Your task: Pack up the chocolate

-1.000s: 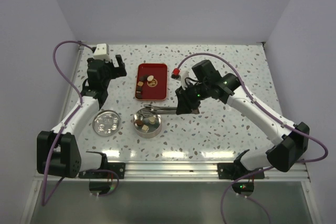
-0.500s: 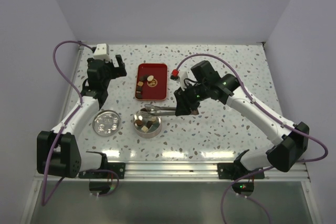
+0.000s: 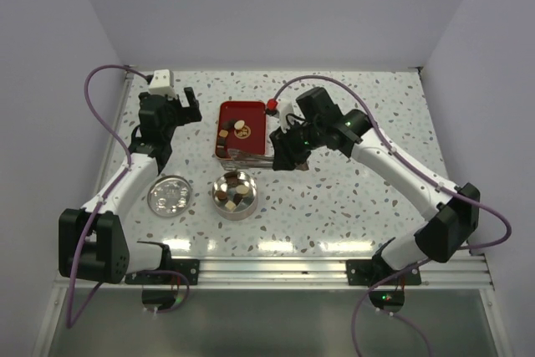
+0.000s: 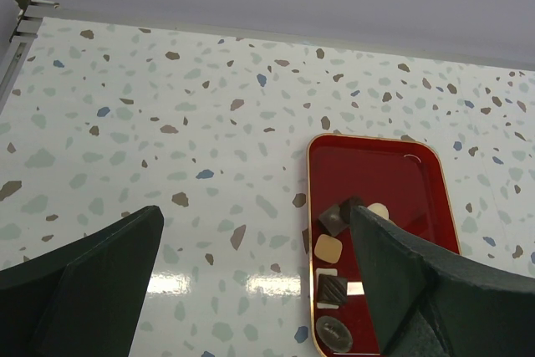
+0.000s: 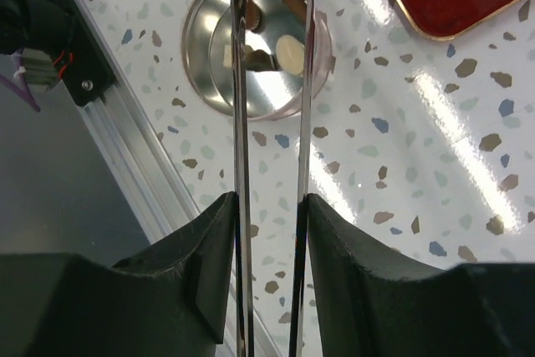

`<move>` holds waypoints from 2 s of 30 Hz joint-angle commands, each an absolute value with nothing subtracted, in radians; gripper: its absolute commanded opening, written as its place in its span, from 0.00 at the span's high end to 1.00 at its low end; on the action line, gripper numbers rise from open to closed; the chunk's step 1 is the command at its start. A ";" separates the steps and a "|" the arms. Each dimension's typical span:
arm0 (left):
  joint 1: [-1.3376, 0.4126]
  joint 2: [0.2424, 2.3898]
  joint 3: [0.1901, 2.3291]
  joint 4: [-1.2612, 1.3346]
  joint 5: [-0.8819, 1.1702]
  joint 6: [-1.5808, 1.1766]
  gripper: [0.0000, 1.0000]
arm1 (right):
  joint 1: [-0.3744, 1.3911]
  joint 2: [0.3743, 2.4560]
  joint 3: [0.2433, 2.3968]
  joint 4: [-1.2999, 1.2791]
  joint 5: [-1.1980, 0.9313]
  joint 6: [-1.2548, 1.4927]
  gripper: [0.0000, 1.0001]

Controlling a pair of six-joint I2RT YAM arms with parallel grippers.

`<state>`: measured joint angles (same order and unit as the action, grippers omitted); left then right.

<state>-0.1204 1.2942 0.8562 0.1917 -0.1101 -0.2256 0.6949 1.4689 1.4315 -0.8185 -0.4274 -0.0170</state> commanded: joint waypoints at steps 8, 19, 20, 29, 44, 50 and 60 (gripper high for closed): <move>-0.126 1.295 0.896 0.190 -0.104 -0.236 0.00 | 0.644 1.675 1.587 -0.635 -0.407 -0.034 0.58; -0.126 1.324 0.897 0.190 -0.112 -0.232 0.00 | 0.627 1.856 1.718 -0.607 -0.362 -0.054 0.57; -0.126 1.328 0.896 0.190 -0.112 -0.232 0.00 | 0.626 1.861 1.720 -0.607 -0.361 -0.054 0.57; -0.126 1.330 0.899 0.186 -0.115 -0.230 0.00 | 0.620 1.922 1.746 -0.606 -0.380 -0.069 0.55; -0.126 1.330 0.899 0.184 -0.115 -0.229 0.00 | 0.615 1.976 1.776 -0.592 -0.413 -0.069 0.55; -0.126 1.330 0.900 0.183 -0.117 -0.229 0.00 | 0.614 1.988 1.779 -0.601 -0.426 -0.069 0.58; -0.126 1.324 0.899 0.183 -0.117 -0.229 0.00 | 0.614 1.996 1.781 -0.606 -0.430 -0.074 0.65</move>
<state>-0.1204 1.3277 0.8562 0.1776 -0.1078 -0.2253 0.6193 1.9965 1.7355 -0.6285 -0.4107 -0.0593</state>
